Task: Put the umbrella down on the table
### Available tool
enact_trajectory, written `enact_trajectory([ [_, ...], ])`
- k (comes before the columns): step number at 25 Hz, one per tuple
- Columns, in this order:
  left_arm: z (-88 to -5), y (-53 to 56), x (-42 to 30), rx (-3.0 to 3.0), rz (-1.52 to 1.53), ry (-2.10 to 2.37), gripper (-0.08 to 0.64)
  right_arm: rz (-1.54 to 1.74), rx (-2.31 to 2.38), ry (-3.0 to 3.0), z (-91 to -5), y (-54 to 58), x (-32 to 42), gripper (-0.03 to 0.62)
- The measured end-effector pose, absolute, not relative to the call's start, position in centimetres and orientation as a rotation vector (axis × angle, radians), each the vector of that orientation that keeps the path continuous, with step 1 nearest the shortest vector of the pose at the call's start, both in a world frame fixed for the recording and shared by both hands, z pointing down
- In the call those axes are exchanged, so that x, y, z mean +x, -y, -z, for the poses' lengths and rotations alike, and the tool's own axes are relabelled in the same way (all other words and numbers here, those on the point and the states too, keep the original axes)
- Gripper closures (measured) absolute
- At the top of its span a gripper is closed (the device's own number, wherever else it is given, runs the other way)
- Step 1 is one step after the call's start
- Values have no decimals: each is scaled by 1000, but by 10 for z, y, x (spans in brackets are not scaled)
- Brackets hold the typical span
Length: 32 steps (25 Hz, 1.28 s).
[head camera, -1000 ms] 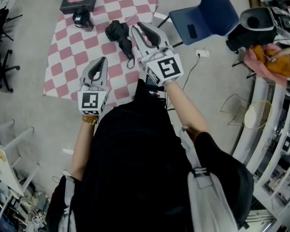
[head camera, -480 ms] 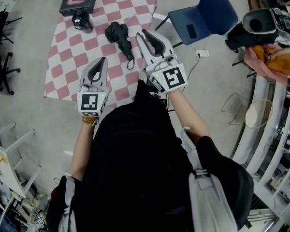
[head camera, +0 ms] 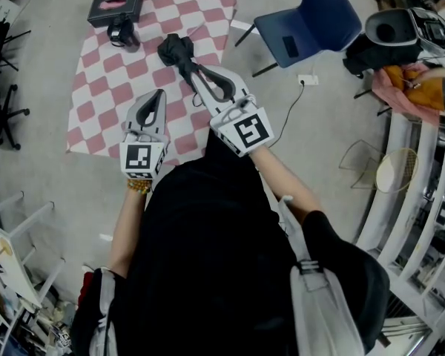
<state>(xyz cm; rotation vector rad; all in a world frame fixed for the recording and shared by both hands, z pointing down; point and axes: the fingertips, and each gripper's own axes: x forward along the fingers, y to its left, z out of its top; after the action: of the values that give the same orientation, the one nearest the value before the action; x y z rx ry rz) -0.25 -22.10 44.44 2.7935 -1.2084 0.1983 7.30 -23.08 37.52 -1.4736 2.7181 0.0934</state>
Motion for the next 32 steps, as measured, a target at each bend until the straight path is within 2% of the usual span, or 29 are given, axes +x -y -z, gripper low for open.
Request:
enact_trajectory([
  [9,-452,218,-1,2762,-201,1198,546,0,-1453,-2836,-417,210,43,574],
  [32,-471,212,-22,2707,-214,1206,546,54,-1425,-2993,-453,201,11,577],
])
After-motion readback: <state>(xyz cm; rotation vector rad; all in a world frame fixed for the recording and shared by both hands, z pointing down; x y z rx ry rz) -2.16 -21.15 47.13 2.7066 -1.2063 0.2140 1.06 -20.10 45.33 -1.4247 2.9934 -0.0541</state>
